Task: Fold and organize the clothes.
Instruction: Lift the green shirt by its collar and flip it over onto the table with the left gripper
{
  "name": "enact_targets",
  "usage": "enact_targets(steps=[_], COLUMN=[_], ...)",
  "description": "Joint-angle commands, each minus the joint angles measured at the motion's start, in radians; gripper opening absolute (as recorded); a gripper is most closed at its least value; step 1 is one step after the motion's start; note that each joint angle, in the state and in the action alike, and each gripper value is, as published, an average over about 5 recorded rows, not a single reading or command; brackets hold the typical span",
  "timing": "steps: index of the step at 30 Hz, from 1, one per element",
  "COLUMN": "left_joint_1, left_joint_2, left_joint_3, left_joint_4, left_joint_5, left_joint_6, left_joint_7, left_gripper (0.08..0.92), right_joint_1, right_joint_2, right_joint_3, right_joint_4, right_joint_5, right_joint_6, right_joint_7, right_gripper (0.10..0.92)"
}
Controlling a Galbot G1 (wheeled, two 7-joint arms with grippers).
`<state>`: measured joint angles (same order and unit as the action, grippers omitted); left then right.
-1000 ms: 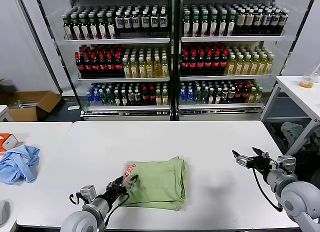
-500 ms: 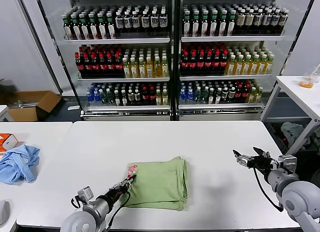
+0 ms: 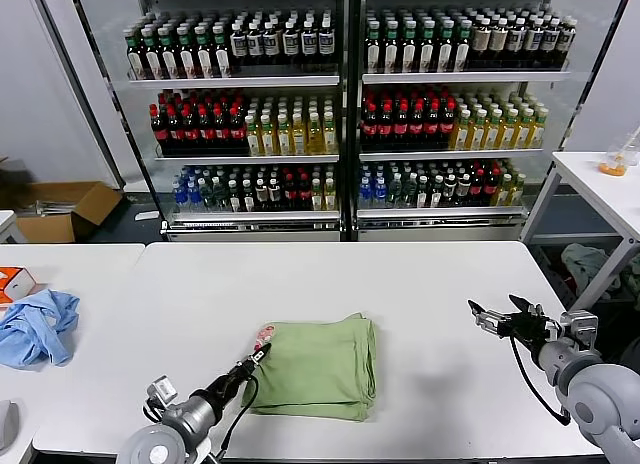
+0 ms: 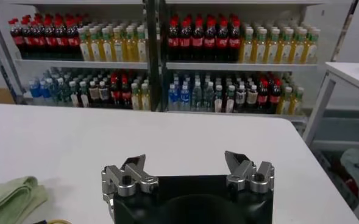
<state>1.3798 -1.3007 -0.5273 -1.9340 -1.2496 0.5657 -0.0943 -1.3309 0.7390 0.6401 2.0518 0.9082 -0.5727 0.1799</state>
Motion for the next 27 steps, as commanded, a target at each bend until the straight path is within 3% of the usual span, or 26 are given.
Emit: enact_targets(steps=[1, 9, 13, 18, 22, 27], left_joint_1=[0.014, 0.014, 0.023, 0.022, -0.027, -0.115], left_joint_2=[0.115, 0.434, 0.504, 0.446, 0.345, 0.222], left_joint_3=[-0.264, -0.63, -0.631, -0.371, -0.058, 0.202], left_joint_4=[-0.026, -0.013, -0.103, -0.256, -0.23, -0.204], left_joint_5=[-0.121, -0.117, -0.044, 0.23, 0.51, 0.597], left_joint_6=[0.011, 0.015, 0.014, 0.011, 0.01, 0.012], left_joint_7=[0.001, 0.015, 0.009, -0.007, -0.019, -0.085], left_gripper=[0.107, 0.107, 0.107, 0.107, 0.107, 0.107], right_joint_1=[0.007, 0.025, 0.038, 0.039, 0.035, 0.021], right_joint_2=[0.001, -0.005, -0.004, 0.001, 0.003, -0.001], right_joint_3=[-0.003, -0.007, -0.013, -0.022, -0.026, -0.019], right_joint_4=[0.006, 0.021, 0.029, 0.038, 0.039, 0.043], right_joint_5=[0.004, 0.019, 0.022, 0.019, 0.014, 0.001], right_joint_6=[0.001, 0.002, 0.003, 0.003, 0.004, 0.006], right_joint_7=[0.0, -0.002, -0.002, -0.002, -0.002, -0.003], right_gripper=[0.823, 0.823, 0.823, 0.823, 0.823, 0.823])
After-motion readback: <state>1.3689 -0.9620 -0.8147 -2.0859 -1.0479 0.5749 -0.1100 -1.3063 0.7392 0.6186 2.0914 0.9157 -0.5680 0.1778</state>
